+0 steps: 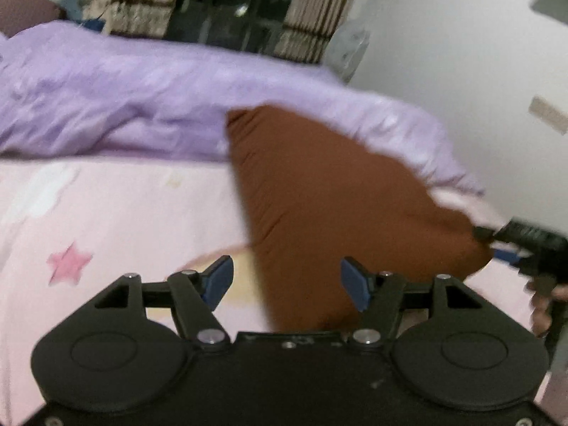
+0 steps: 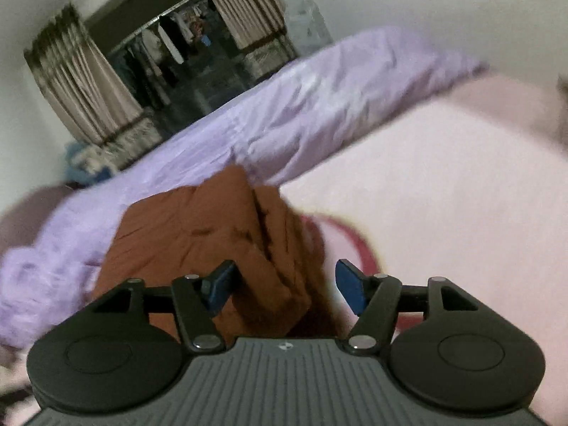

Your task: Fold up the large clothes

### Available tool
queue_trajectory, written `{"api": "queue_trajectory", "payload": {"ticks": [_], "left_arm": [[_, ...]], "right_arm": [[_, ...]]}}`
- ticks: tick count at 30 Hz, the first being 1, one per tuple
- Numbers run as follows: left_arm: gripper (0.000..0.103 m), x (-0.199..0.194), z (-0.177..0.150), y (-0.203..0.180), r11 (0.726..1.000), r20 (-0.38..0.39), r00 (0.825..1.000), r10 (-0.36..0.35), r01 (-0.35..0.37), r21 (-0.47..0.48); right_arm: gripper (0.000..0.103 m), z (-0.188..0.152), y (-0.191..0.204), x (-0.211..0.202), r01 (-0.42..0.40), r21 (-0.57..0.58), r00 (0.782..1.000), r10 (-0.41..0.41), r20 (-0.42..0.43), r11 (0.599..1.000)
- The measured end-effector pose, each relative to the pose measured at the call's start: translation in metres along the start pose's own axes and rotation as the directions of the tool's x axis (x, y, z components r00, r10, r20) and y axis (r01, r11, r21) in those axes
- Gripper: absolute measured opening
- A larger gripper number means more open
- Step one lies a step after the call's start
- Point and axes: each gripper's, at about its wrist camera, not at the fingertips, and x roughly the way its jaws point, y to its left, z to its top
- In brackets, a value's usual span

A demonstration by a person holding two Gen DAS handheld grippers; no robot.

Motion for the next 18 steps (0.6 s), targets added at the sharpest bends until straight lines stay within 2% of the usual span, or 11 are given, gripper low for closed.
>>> {"api": "queue_trajectory", "payload": {"ticks": [2,5,6,8,11,14,18], "left_arm": [[0.066,0.009,0.011,-0.01,0.999,0.029,0.999,-0.032,0.032,0.011],[0.066,0.034,0.02,-0.021,0.995,0.003,0.995,-0.099,0.099,-0.016],[0.066,0.043,0.02,-0.024,0.993,-0.013,0.993,-0.119,0.119,-0.026],[0.066,0.057,0.016,-0.032,0.991,-0.041,0.99,-0.134,0.133,-0.033],[0.066,0.07,0.003,-0.042,0.992,-0.086,0.988,-0.125,0.125,-0.008],[0.066,0.087,-0.006,-0.048,0.996,-0.115,0.991,-0.067,0.074,0.056],[0.067,0.091,-0.015,-0.049,0.996,-0.108,0.993,-0.04,0.049,0.078]], "right_arm": [[0.074,0.004,0.018,-0.012,0.055,-0.034,0.997,-0.053,0.058,0.998],[0.067,0.006,0.038,-0.022,0.002,-0.092,0.994,0.008,0.112,0.996],[0.065,0.005,0.043,-0.021,-0.023,-0.118,0.993,0.036,0.109,0.993],[0.052,0.001,0.05,-0.01,-0.022,-0.176,0.998,0.033,0.062,0.984],[0.045,-0.01,0.046,0.014,0.032,-0.195,0.999,-0.033,-0.002,0.98],[0.045,-0.025,0.029,0.031,0.034,-0.152,0.997,-0.043,-0.058,0.988],[0.045,-0.04,0.027,0.036,0.052,-0.176,0.998,-0.058,-0.029,0.983]]}}
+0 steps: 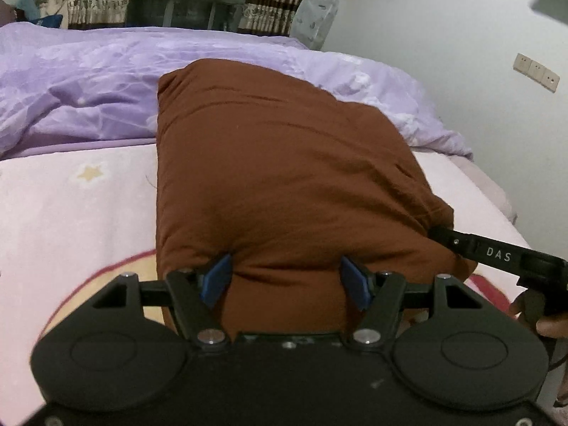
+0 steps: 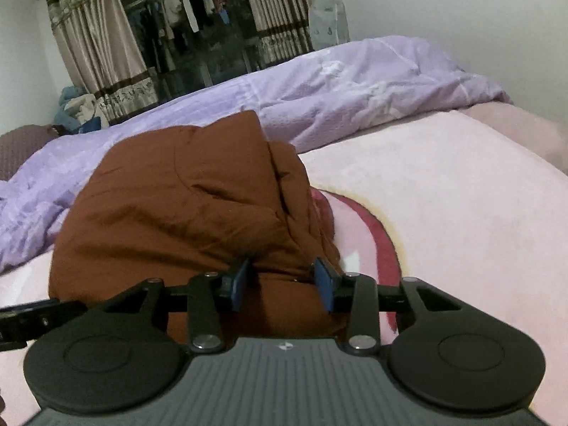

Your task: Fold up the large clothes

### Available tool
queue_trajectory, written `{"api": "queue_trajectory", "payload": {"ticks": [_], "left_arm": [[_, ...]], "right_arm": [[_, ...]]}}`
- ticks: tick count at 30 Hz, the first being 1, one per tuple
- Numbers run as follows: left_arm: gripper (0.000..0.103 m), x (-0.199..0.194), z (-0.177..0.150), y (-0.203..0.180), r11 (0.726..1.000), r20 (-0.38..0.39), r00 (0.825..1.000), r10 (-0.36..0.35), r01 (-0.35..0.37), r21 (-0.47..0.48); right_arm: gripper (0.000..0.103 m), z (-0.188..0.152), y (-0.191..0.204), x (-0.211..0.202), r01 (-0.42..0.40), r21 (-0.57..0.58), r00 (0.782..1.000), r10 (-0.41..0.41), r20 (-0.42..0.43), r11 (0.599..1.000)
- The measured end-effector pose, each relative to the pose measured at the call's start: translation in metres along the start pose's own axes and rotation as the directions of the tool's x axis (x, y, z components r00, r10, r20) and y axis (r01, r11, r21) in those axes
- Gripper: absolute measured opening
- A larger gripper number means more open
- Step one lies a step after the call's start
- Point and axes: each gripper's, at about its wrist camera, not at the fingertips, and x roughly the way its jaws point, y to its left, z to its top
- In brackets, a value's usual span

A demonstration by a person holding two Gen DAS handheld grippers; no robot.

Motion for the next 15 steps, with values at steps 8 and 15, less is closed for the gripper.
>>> {"api": "queue_trajectory", "payload": {"ticks": [8,15], "left_arm": [[0.072,-0.028,0.018,-0.002,0.997,0.025,1.0,-0.009,0.007,0.072],[0.071,-0.005,0.073,0.035,0.996,0.024,0.998,0.052,-0.05,-0.076]], "right_arm": [[0.061,0.028,-0.002,-0.019,-0.035,0.009,0.999,0.036,-0.023,0.999],[0.083,0.095,0.004,0.019,-0.115,0.057,0.993,0.116,-0.009,0.992]]}}
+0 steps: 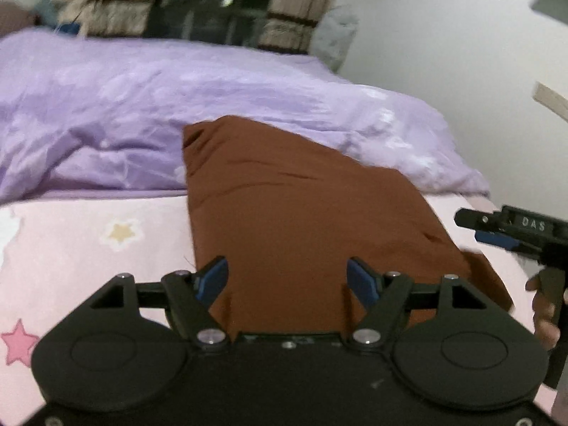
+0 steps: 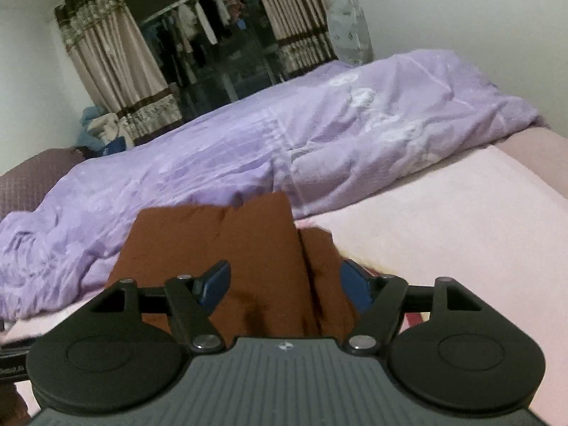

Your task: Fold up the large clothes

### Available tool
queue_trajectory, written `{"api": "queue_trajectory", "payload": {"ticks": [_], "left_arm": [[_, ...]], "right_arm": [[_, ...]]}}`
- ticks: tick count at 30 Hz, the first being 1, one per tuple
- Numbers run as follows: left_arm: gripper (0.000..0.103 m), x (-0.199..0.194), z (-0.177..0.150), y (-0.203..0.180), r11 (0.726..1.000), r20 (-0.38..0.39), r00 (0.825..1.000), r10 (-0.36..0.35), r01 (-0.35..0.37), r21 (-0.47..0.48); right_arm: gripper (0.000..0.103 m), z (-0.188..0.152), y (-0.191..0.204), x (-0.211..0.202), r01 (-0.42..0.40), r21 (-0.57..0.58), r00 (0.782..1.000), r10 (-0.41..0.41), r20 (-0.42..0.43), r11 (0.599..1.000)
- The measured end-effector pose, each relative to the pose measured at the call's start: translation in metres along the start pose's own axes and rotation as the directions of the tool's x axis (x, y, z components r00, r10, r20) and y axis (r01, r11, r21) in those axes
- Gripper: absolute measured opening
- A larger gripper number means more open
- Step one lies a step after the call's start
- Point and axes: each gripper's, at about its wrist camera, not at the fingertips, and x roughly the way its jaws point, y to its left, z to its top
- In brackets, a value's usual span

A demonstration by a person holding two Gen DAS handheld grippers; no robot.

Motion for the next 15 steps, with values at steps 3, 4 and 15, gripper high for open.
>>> {"api": "queue_trajectory", "payload": {"ticks": [3,4,15], "left_arm": [[0.071,0.019,0.004,0.01,0.998,-0.024,1.0,-0.005,0.003,-0.055],[0.072,0.023,0.003,0.011,0.998,-0.028,1.0,-0.014,0.012,-0.063],[0.072,0.025,-0.001,-0.014,0.999,0.005,0.999,-0.05,0.05,0.02]], "right_arm": [[0.083,0.008,-0.003,0.038,-0.005,0.029,0.996,0.008,-0.09,1.0],[0.082,0.006,-0.004,0.05,-0.006,0.036,0.992,0.011,-0.123,0.999],[0.005,-0.008,-0.017,0.03,-0.019,0.098,0.997,0.026,-0.07,0.995]]}}
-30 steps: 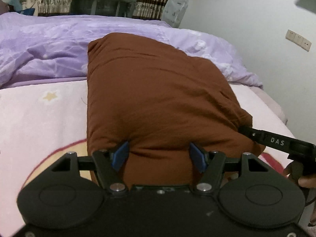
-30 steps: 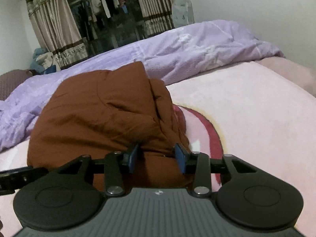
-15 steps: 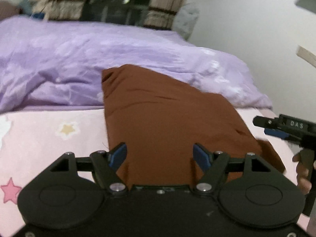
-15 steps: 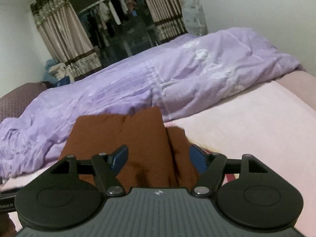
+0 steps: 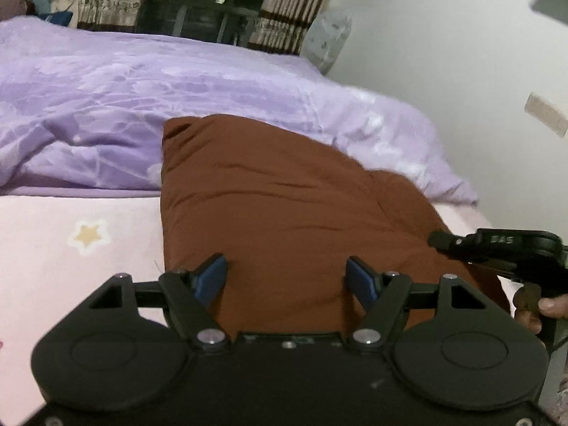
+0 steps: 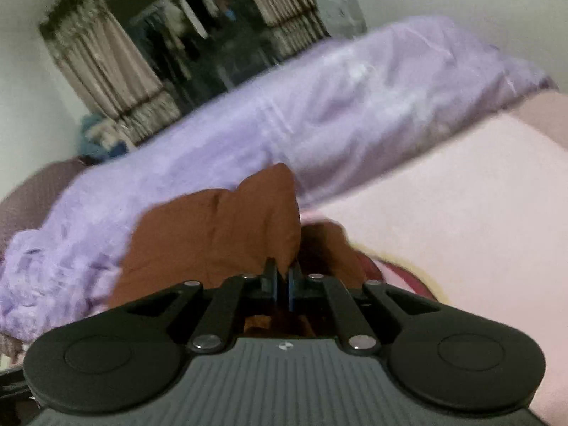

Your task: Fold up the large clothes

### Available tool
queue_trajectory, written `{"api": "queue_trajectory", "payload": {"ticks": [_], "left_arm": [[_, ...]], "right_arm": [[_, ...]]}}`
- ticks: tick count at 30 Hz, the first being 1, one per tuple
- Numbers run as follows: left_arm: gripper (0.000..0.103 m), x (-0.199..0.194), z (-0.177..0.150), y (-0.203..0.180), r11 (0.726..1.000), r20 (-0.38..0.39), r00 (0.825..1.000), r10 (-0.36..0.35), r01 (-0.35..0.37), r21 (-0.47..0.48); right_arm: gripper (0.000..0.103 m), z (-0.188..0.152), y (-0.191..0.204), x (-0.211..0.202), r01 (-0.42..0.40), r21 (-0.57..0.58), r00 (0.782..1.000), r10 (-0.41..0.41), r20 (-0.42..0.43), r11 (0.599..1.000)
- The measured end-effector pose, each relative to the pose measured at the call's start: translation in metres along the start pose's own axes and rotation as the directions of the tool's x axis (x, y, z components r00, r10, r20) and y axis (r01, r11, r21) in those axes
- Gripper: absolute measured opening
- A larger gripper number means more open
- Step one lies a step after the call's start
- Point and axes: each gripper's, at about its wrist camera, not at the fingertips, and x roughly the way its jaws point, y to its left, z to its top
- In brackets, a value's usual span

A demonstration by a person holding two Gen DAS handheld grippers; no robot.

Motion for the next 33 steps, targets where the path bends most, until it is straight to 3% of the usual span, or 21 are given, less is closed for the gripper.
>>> {"api": "queue_trajectory", "payload": {"ticks": [2,5,9,10,12,14,17,19,21,24,26,27,28,29,31,33], "left_arm": [[0.073,0.011,-0.007,-0.006,0.997,-0.01,0.999,0.043,-0.042,0.059],[0.085,0.023,-0.016,-0.01,0.987,-0.017,0.994,0.111,-0.108,0.12],[0.083,0.006,-0.01,0.004,0.996,-0.02,0.997,0.078,-0.077,0.051],[0.083,0.0,-0.009,0.009,0.997,-0.031,0.997,0.07,-0.069,0.029],[0.083,-0.024,-0.017,0.02,0.997,-0.02,0.996,0.083,-0.083,0.006],[0.083,-0.05,-0.034,0.034,0.994,-0.004,0.994,0.108,-0.108,-0.009],[0.081,-0.079,-0.066,0.049,0.995,-0.006,0.996,0.087,-0.088,-0.053],[0.081,-0.091,-0.086,0.048,0.996,-0.004,0.999,0.049,-0.049,-0.07],[0.081,-0.095,-0.103,0.037,0.999,0.0,1.0,0.025,-0.025,-0.042],[0.079,-0.085,-0.116,0.017,0.998,-0.02,0.999,0.049,-0.048,0.037],[0.067,-0.075,-0.119,0.01,0.995,-0.025,0.996,0.084,-0.082,0.055],[0.051,-0.07,-0.12,0.009,0.992,-0.03,0.994,0.108,-0.106,0.06],[0.026,-0.064,-0.119,0.009,0.99,-0.038,0.991,0.13,-0.127,0.063],[0.026,-0.062,-0.122,0.01,0.989,-0.044,0.989,0.141,-0.138,0.058],[0.022,-0.066,-0.122,0.014,0.99,-0.034,0.99,0.137,-0.135,0.037],[0.022,-0.077,-0.119,0.017,0.992,-0.002,0.992,0.123,-0.123,0.025]], "right_arm": [[0.005,-0.014,-0.015,0.025,0.034,0.018,0.998,-0.033,-0.057,0.999],[0.006,-0.027,-0.027,0.036,0.007,0.08,0.998,-0.001,-0.067,0.997],[0.016,-0.024,-0.017,0.021,0.011,0.031,0.999,-0.01,-0.036,0.999],[0.03,-0.022,-0.014,0.01,0.014,0.015,1.0,-0.013,-0.016,1.0],[0.044,-0.021,-0.011,-0.024,0.018,0.015,0.999,-0.018,0.036,1.0],[0.065,-0.03,-0.016,-0.057,-0.013,0.044,0.996,0.009,0.09,0.999],[0.075,-0.054,-0.033,-0.088,-0.017,0.108,0.991,0.003,0.131,0.994],[0.075,-0.068,-0.046,-0.089,-0.012,0.159,0.995,-0.004,0.103,0.987],[0.075,-0.078,-0.058,-0.081,-0.057,0.227,0.998,0.047,0.048,0.972],[0.075,-0.082,-0.063,-0.068,-0.103,0.295,0.995,0.102,0.017,0.95],[0.073,-0.082,-0.06,-0.06,-0.101,0.297,0.995,0.102,0.011,0.949],[0.072,-0.082,-0.058,-0.057,-0.1,0.296,0.995,0.101,0.011,0.95],[0.064,-0.081,-0.057,-0.054,-0.097,0.292,0.995,0.099,0.008,0.951],[0.046,-0.081,-0.056,-0.055,-0.089,0.296,0.996,0.091,0.005,0.951],[0.026,-0.084,-0.057,-0.064,-0.103,0.289,0.994,0.105,0.009,0.952],[0.019,-0.078,-0.048,-0.074,-0.089,0.242,0.996,0.085,0.027,0.966]]}}
